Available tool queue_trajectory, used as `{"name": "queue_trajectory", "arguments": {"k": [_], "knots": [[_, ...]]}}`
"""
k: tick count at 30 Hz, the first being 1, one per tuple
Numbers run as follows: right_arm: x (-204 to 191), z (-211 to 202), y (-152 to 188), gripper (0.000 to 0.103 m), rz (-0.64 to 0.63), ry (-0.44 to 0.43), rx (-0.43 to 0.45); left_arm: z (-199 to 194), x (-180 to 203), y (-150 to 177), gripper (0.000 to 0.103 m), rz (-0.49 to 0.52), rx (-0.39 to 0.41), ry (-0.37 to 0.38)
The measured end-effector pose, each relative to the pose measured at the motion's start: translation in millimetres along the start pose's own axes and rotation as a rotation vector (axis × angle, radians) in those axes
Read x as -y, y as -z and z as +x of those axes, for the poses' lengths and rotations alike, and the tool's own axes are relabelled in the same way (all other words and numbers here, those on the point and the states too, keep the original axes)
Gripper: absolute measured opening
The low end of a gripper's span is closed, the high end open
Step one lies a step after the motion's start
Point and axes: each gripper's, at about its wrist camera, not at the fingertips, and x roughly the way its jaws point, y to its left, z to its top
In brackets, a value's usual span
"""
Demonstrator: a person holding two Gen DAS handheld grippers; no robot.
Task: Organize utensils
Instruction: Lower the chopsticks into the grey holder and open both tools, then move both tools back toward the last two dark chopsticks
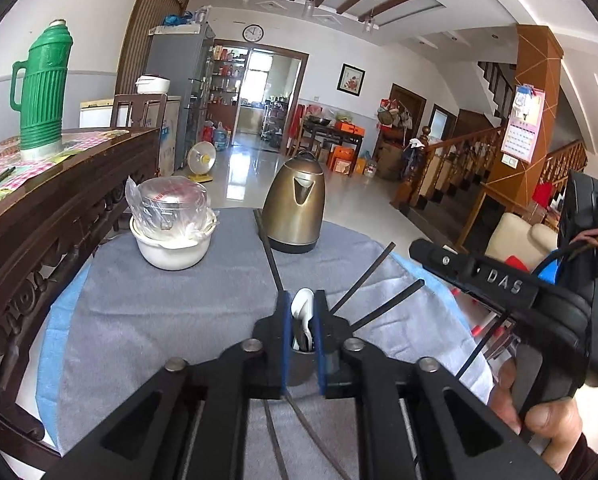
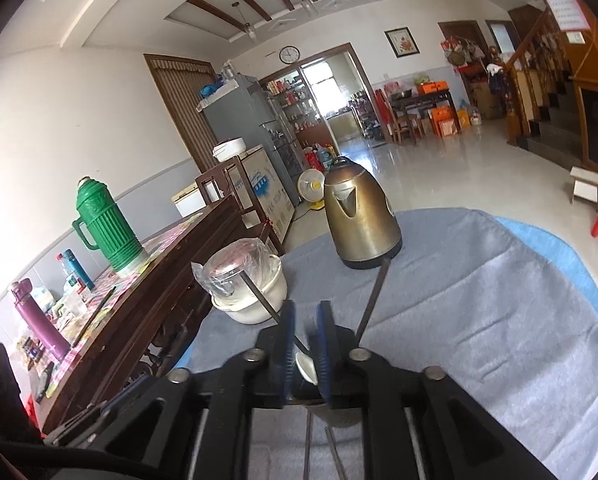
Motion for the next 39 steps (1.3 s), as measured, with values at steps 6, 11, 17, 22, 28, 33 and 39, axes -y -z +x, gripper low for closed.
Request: {"name": "queue_trajectory", "arguments": {"k": [6,11,17,22,28,33,39], "knots": [[7,-15,0,0.033,0.039,-0.017,0.033,-11,0,1,0.04,0.006,0.013,-0.019],[18,-34,0,0.033,0.063,-0.009,0.061,-23,0,8,0.057,0.017,0.017,-0.039],[38,-60,12,0.033,0.067,0.023,0.059,-36,-5,36,0.075,0.039,-0.033,-0.097],[62,-67,40,0.033,0.082,0.042,-0.016,-38,-7,84,0.079,0.066,-0.137,-0.136],[84,-60,99,0.033,0.074,0.056,-0.176,-29,-18,156,0.079,0.04,-0.342,-0.18],[94,-56,148,0.033,0.099,0.025,-0.303,-27,-38,176,0.079,-0.028,-0.422,-0.235],[90,-56,174,0.033,0.093,-0.006,-0.342,-34,-45,165,0.079,-0.024,-0.34,-0.322]]}}
